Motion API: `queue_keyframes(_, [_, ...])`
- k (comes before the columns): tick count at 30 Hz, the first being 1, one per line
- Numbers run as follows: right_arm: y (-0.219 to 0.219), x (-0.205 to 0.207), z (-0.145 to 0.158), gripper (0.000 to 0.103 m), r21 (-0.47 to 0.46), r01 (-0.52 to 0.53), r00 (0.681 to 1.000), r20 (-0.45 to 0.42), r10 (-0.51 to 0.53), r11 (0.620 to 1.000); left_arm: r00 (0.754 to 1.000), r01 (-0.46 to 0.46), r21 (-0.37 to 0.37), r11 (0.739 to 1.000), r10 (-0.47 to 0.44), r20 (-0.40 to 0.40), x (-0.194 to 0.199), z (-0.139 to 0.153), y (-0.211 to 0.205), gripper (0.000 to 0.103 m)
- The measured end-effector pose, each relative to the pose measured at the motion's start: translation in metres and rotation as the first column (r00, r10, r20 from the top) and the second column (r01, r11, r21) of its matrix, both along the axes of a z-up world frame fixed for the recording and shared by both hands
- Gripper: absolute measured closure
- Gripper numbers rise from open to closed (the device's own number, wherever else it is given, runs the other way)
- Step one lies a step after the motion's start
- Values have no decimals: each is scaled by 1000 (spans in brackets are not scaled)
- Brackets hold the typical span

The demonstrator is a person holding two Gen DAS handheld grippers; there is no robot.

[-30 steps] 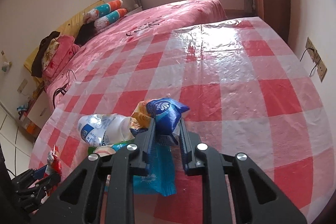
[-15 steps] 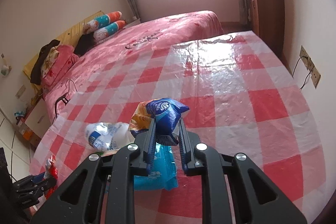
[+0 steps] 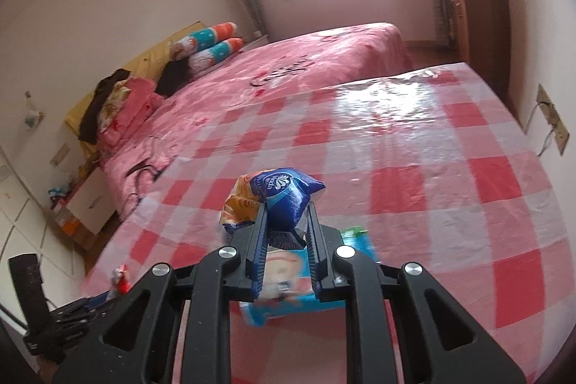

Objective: Collect trash
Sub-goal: 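Lift both held packets and carry them over the orange bucket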

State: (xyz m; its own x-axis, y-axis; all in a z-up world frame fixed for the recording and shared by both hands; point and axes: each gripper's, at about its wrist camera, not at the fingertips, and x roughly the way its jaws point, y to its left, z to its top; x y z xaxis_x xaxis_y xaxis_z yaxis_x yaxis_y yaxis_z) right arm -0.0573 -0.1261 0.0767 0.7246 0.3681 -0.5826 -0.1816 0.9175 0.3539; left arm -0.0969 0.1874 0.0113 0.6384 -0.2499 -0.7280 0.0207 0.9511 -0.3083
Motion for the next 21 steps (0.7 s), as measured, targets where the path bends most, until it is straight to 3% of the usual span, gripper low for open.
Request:
queue_keyframes(11, [71,-13,10,82,-27,-148,989,-4,148,989,999,-40,-45,998,41,22,-12,5,33,49])
queue_keyframes(21, [140,-27,9,82,-14,-294,956,-27,293,956,994,-96,-79,992,99,38,-25,7,70,49])
